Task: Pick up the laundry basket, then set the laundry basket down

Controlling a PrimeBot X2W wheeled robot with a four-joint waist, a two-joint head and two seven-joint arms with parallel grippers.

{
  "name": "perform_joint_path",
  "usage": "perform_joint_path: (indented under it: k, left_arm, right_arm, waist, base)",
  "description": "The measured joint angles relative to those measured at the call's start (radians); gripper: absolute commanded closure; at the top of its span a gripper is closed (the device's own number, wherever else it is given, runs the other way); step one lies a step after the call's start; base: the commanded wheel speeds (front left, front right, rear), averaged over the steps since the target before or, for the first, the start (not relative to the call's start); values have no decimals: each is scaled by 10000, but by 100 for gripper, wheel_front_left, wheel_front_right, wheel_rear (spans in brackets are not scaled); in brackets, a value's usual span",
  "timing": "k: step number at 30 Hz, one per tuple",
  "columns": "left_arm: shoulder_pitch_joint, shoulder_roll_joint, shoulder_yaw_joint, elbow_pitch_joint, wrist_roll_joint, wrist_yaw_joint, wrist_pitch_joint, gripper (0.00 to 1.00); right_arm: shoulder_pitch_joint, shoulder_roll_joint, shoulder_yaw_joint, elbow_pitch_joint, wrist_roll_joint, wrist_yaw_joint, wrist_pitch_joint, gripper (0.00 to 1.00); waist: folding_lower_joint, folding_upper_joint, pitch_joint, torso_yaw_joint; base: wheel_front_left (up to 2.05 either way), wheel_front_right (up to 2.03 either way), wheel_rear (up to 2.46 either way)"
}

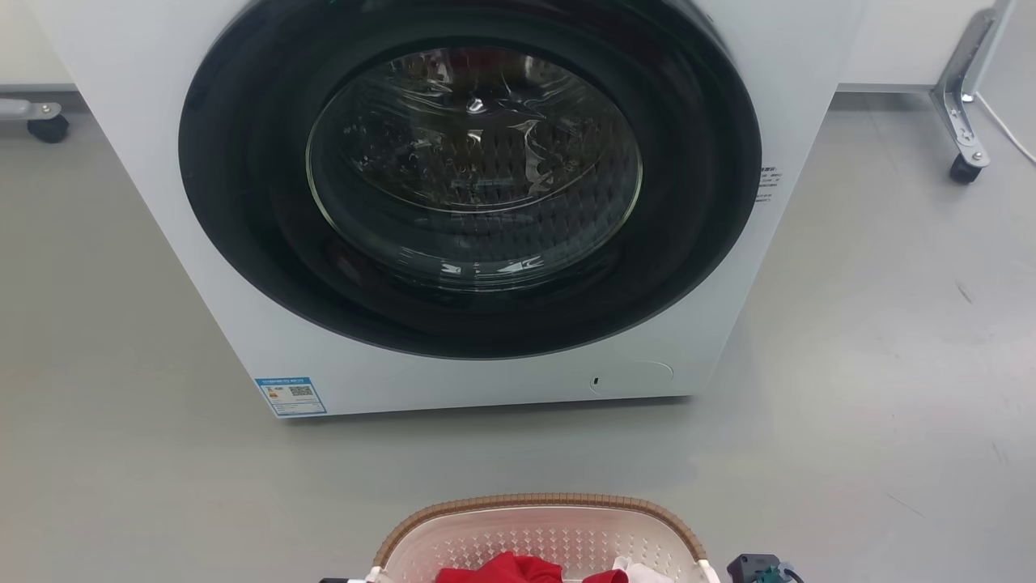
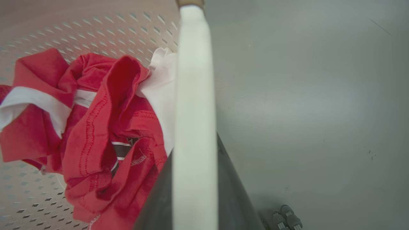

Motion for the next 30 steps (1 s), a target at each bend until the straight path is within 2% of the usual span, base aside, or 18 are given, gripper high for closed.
perform_joint_path:
  k: [18,30]
  left_arm:
    - [-151,4,-33,-6,-17,6,-81,100]
    - [-1153,31,-25,-29,-29,23,-270,100]
  right_arm:
    - [-244,2,242,75,274,0,-150,100]
    - [-1317,-27,274,150,297,0,-332,100]
  waist:
    - [0,0,313,-4]
    - [1,0,1035,8]
  base:
    - [0,0,0]
    - [0,0,0]
